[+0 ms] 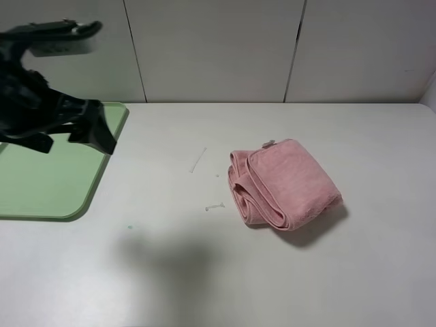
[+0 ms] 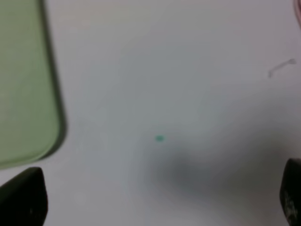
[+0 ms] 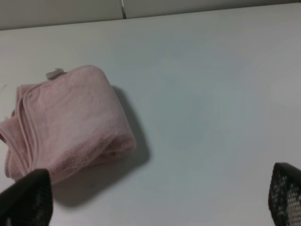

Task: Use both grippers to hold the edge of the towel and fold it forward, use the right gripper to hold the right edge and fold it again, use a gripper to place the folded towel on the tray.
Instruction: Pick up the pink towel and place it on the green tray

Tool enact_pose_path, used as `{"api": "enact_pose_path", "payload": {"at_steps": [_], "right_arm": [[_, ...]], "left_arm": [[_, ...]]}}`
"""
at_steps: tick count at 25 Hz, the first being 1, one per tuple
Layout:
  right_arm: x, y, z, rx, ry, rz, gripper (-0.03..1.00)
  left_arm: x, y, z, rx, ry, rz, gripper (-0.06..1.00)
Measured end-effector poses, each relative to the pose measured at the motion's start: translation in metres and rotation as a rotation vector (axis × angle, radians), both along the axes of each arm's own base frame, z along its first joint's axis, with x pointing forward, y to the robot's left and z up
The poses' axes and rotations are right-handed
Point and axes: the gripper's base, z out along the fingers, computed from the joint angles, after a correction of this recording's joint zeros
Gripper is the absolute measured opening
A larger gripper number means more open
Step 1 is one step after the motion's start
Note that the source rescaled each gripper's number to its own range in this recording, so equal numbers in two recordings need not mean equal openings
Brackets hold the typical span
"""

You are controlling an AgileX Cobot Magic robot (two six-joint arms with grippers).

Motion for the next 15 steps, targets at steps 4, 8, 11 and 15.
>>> {"api": "enact_pose_path", "payload": {"at_steps": [4, 8, 11, 15], "right_arm": [[0.0, 0.0, 0.0, 0.0, 0.0, 0.0, 1.0], [0.0, 0.0, 0.0, 0.0, 0.0, 0.0, 1.0], [0.0, 0.0, 0.0, 0.0, 0.0, 0.0, 1.0], [0.0, 0.0, 0.0, 0.0, 0.0, 0.0, 1.0]], "left_arm": [[0.025, -0.04, -0.02, 0.0, 0.039, -0.052, 1.0], [0.04, -0.084, -0.043, 0.0, 0.07, -0.102, 1.0], [0.045, -0.115, -0.059, -0.006, 0.085, -0.127, 1.0], [0.051, -0.147, -0.08, -0.02, 0.098, -0.131, 1.0]]}}
